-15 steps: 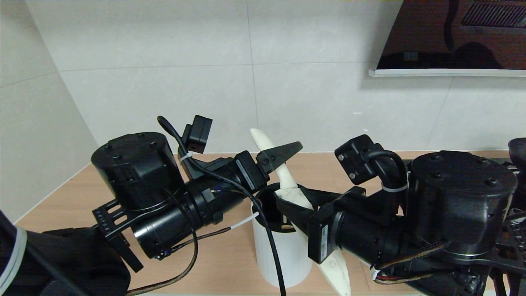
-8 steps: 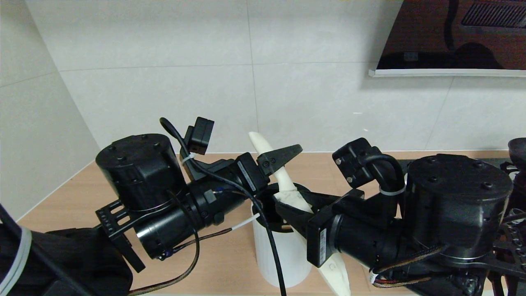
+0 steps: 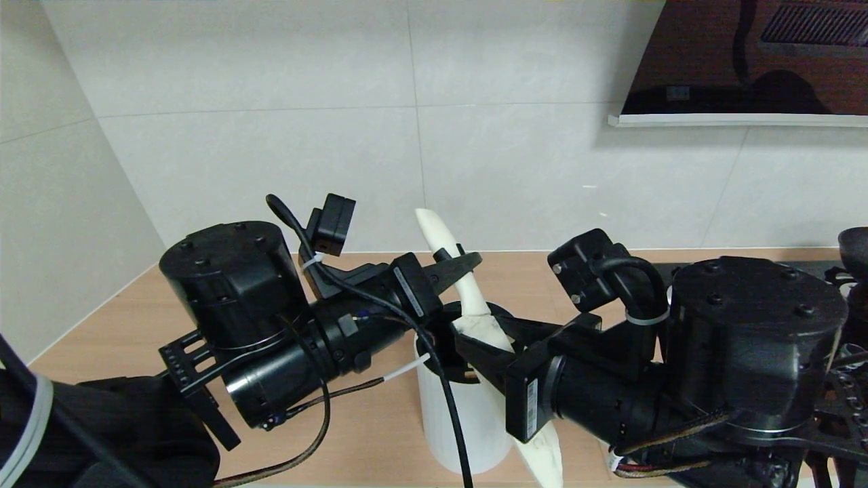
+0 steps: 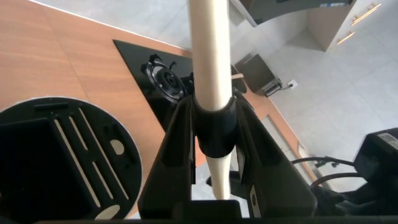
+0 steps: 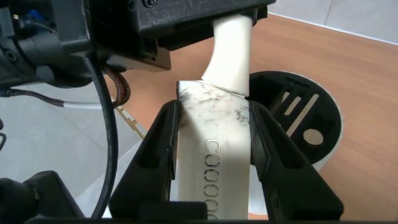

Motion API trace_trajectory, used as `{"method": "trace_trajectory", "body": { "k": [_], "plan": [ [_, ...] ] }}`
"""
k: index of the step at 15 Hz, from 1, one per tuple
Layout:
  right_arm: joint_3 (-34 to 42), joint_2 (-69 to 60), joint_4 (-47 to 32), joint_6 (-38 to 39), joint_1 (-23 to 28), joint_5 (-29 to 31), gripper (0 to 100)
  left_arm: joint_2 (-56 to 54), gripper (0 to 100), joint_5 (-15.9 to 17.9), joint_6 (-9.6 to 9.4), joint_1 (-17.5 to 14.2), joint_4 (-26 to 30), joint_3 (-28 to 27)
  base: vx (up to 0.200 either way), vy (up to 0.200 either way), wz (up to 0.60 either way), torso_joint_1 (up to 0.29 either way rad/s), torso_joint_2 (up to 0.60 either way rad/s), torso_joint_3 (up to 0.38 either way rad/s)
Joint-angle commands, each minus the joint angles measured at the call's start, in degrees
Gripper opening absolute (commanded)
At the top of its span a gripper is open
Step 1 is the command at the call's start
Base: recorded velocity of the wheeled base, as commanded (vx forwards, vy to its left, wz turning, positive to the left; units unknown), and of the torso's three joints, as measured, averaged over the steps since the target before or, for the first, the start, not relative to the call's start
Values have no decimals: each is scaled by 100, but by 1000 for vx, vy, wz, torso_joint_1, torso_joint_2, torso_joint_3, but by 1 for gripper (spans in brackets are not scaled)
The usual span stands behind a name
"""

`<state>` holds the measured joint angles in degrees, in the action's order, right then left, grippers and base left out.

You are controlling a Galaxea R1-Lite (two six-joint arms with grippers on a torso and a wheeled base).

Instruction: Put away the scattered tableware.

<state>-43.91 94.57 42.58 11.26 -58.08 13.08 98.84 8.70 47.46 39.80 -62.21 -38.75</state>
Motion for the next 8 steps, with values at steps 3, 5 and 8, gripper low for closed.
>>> {"method": "trace_trajectory", "body": {
  "k": [3,5,8],
  "plan": [
    [-12,0,5,-1,7,2,0,-32,0,-9,0,1,-2,8,0,0,0,0,0,0],
    [-12,-9,5,-1,16,45,100,-58,0,-9,0,1,-2,8,0,0,0,0,0,0],
    [-12,0,5,-1,24,72,100,-93,0,-18,9,1,-11,-9,0,0,0,0,0,0]
  ]
}}
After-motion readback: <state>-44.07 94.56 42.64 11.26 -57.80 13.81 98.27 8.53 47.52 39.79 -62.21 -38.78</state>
